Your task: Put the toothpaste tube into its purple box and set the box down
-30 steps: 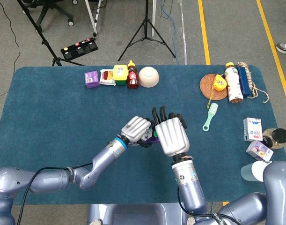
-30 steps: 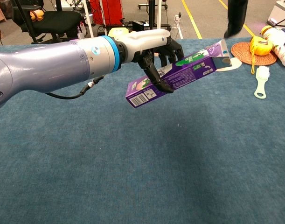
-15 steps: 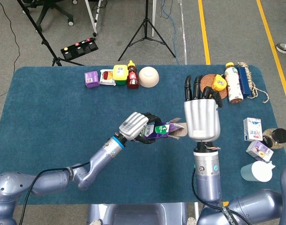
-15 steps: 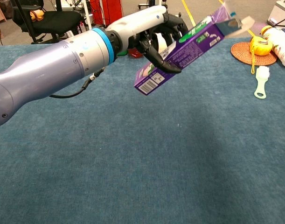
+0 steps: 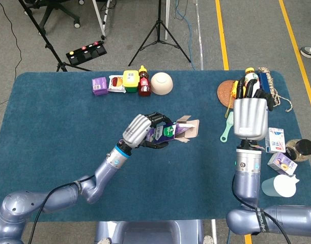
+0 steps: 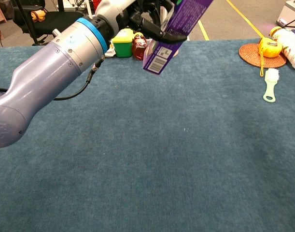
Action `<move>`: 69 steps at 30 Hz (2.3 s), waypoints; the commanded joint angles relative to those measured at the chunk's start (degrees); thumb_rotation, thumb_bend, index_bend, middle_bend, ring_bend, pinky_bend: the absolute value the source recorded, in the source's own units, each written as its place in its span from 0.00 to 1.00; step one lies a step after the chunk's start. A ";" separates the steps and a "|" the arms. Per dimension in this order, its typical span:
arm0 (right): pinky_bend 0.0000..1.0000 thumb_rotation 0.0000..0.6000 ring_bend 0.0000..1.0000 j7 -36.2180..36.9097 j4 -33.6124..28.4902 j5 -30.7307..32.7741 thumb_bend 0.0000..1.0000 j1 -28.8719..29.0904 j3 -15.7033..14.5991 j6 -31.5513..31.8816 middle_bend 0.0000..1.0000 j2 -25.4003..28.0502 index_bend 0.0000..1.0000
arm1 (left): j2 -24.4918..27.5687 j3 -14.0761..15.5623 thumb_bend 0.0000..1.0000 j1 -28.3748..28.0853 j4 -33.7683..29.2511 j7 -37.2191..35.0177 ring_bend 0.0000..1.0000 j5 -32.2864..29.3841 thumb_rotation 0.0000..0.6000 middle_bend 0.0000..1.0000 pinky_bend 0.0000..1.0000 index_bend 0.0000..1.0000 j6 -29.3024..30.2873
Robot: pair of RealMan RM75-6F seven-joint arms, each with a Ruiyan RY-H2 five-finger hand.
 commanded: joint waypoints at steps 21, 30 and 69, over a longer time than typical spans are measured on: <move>0.61 1.00 0.49 5.62 7.13 2.07 0.21 -4.57 -1.12 -7.75 0.26 -1.03 0.14 | 0.21 -1.39 0.22 0.63 -1.50 0.91 0.35 -2.60 1.00 0.43 0.56 0.47 -2.37; 0.61 1.00 0.49 8.07 9.21 2.53 0.21 -6.01 -1.14 -10.27 0.27 -0.91 0.14 | 8.12 4.14 0.23 -0.26 -1.50 23.33 0.35 -5.46 1.00 0.43 0.56 0.47 -15.82; 0.61 1.00 0.49 18.05 7.36 -3.12 0.21 -10.98 -2.14 -14.30 0.27 2.39 0.14 | 16.09 3.72 0.16 4.53 -12.69 37.38 0.00 -15.92 1.00 0.00 0.21 0.01 -20.95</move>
